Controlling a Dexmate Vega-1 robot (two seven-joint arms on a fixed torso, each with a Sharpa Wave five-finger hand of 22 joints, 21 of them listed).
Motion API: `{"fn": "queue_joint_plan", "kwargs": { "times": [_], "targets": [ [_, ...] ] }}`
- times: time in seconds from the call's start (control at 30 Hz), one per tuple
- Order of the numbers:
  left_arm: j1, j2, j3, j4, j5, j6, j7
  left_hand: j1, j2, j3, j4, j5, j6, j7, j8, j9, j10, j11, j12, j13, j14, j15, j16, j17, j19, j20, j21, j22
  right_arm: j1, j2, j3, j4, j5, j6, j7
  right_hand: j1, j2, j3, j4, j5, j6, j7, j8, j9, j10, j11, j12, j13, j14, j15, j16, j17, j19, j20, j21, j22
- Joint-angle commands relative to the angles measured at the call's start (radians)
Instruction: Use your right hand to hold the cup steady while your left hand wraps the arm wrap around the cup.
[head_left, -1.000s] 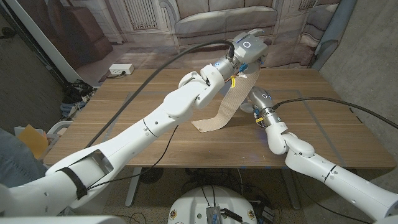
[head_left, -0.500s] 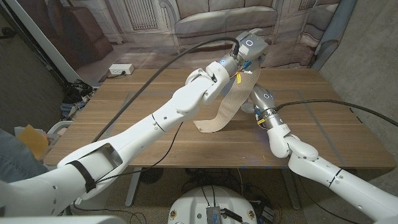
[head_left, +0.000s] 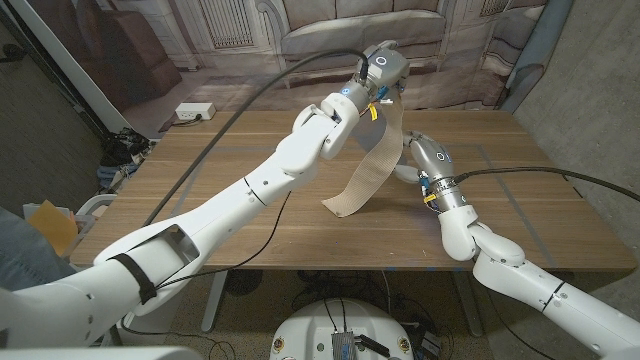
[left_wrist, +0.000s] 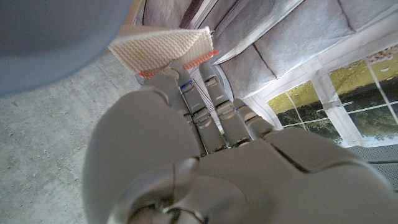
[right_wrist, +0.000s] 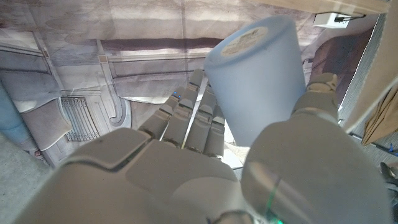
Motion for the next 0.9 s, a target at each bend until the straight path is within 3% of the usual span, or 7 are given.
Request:
{"fn": "queue_joint_plan", "kwargs": {
  "times": [0.03,0.6,0.9],
  "targets": [
    [0.012,0.018,-0.024,0.018,-0.068,0.061,0.033,-0.003,0.004,0.008,-0.001,0.003,0.003,0.002,0.005,0.005,0.023,-0.013,0.005,0.262,-0.002,-0.075,0.0,0.003,-0.002,-0.025,-0.004,0.003,-0.056,0.008,0.069,-0.033,0.037,0.023,-0.051,0.217,0.225,0.081,0.074,-0.001,0.241,-0.227,0.01,0.004,0.139,-0.126,0.007,0.003,0.01,-0.127,-0.001,0.003,0.0,-0.016,-0.005,0.002],
    [0.027,0.046,-0.048,0.008,-0.22,0.092,0.054,-0.008,0.001,0.018,-0.001,0.004,-0.003,0.003,0.004,0.005,0.023,-0.014,-0.005,0.258,-0.02,-0.067,-0.006,0.002,-0.004,-0.012,-0.003,0.004,-0.074,0.046,0.114,-0.03,0.088,0.069,-0.077,0.212,0.219,0.082,0.078,-0.003,0.251,-0.227,0.009,0.003,0.151,-0.127,0.004,0.003,0.017,-0.124,0.0,0.003,0.001,-0.01,-0.004,0.001],
    [0.031,0.058,-0.04,0.02,-0.261,0.095,0.083,-0.012,-0.003,0.024,-0.002,0.003,-0.002,0.005,0.004,0.006,0.03,-0.017,-0.022,0.235,-0.059,-0.057,-0.017,-0.001,-0.013,0.009,-0.005,0.005,-0.07,0.064,0.121,-0.026,0.098,0.092,-0.078,0.211,0.218,0.083,0.079,-0.004,0.253,-0.227,0.008,0.003,0.154,-0.127,0.002,0.003,0.018,-0.124,-0.001,0.003,0.001,-0.009,-0.004,0.001]
  ]
}}
